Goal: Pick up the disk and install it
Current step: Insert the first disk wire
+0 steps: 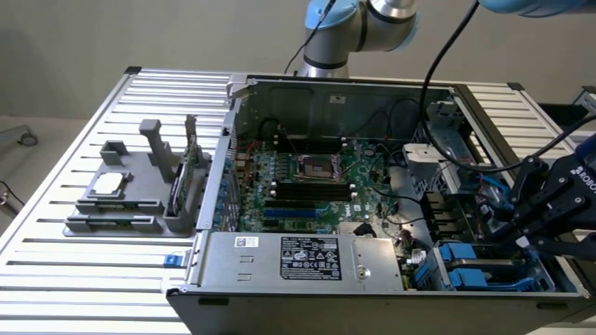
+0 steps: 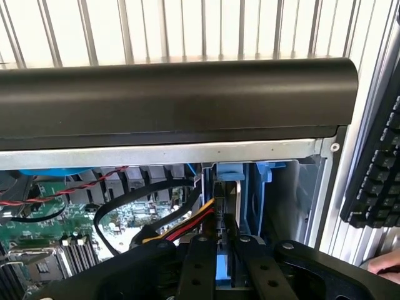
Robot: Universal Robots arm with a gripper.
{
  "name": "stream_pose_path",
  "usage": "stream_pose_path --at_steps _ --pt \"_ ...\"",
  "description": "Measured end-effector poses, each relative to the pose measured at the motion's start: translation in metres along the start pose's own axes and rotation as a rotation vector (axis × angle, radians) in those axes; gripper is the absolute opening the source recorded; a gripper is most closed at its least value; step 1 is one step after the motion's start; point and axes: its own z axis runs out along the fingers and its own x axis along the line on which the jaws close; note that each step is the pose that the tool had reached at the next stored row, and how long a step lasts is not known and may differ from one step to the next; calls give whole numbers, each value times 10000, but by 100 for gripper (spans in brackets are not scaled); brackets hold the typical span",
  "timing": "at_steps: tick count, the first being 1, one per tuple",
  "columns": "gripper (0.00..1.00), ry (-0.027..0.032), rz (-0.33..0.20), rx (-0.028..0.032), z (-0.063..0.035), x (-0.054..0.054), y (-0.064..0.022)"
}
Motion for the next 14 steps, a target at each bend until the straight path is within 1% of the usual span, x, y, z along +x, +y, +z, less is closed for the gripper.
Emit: stream_pose_path --at_steps 5,14 --pt "17 -3 0 11 11 -3 14" --pt "17 -3 -1 12 29 -17 24"
